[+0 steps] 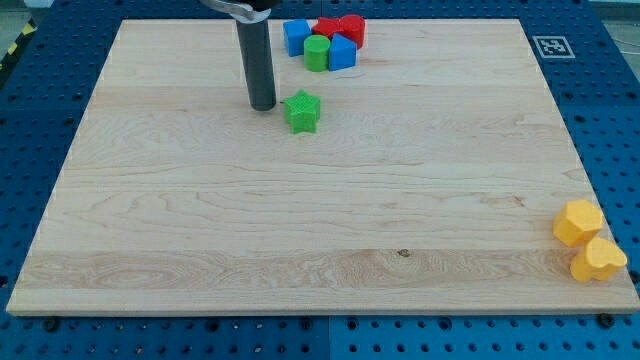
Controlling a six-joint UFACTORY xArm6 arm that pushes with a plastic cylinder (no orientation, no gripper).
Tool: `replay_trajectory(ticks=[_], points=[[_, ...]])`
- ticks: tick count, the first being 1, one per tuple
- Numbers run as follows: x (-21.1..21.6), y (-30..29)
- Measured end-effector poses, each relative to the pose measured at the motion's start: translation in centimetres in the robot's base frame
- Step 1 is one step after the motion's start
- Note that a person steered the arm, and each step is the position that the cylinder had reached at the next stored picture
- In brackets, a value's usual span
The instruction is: Keep the green star on the top of the yellow hexagon
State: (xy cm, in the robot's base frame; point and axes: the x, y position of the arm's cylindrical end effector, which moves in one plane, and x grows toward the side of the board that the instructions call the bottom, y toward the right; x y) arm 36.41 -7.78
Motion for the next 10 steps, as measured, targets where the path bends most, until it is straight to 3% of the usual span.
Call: replay_trajectory(ticks=[6, 8, 10], points=[[0.3, 5.8], [1.0, 0.6], [3.3, 3.1]])
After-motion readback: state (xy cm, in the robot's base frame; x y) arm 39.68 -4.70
